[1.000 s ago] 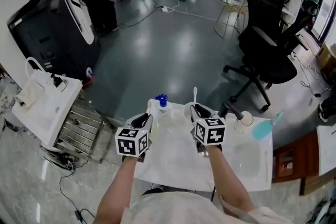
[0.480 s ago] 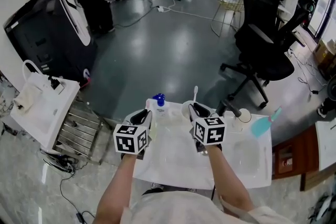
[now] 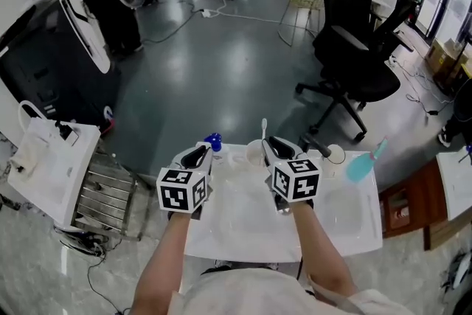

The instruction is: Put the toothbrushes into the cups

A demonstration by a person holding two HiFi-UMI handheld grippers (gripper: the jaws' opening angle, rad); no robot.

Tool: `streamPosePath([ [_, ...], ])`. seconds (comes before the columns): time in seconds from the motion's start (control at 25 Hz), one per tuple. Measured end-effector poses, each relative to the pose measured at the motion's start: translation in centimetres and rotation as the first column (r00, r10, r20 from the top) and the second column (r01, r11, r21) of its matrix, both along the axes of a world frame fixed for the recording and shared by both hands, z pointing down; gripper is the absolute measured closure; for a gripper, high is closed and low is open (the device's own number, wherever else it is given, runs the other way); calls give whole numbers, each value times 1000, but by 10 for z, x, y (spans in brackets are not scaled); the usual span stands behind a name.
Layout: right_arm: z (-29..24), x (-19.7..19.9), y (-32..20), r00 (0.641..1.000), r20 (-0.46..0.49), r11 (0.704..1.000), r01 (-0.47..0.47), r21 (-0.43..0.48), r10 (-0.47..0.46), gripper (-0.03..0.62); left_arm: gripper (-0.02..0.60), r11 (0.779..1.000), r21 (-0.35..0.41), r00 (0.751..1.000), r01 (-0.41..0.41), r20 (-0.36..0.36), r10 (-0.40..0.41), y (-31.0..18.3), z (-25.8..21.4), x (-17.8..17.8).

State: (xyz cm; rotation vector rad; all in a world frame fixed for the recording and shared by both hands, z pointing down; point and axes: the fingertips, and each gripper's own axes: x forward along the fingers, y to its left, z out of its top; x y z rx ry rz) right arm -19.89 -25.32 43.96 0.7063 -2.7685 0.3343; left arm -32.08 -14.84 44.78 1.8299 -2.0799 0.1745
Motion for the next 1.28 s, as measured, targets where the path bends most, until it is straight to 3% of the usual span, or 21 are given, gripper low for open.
streamPosePath([
  [0.72, -47, 61, -18, 990, 57, 991, -129, 42, 127, 543, 557, 985, 53, 986, -165, 38, 163, -49, -30, 49],
  [1.28, -58, 103, -36, 988, 49, 986, -151, 65, 148, 582, 577, 976, 62, 978, -207, 51, 204, -79, -37, 89],
])
